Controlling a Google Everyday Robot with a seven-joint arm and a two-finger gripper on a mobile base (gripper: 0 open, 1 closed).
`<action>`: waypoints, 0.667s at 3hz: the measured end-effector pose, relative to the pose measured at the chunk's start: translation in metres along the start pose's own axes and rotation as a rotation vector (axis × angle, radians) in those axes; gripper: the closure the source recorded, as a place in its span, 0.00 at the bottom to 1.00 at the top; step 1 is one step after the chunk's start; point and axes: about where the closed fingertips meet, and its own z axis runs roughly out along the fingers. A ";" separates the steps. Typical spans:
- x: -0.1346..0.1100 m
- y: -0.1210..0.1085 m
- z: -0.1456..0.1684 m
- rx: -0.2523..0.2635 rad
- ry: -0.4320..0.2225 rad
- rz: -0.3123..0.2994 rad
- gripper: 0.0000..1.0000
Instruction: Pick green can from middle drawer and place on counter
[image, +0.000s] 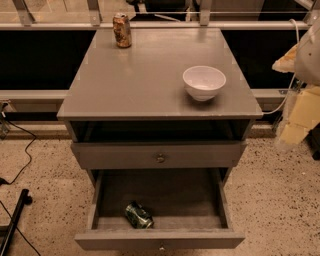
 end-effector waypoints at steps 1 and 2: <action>0.000 0.000 0.000 0.000 0.000 0.000 0.00; -0.016 0.024 0.029 -0.042 -0.005 -0.037 0.00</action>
Offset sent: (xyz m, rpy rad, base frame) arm -0.0208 0.0611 -0.0656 0.0179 0.0780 0.1077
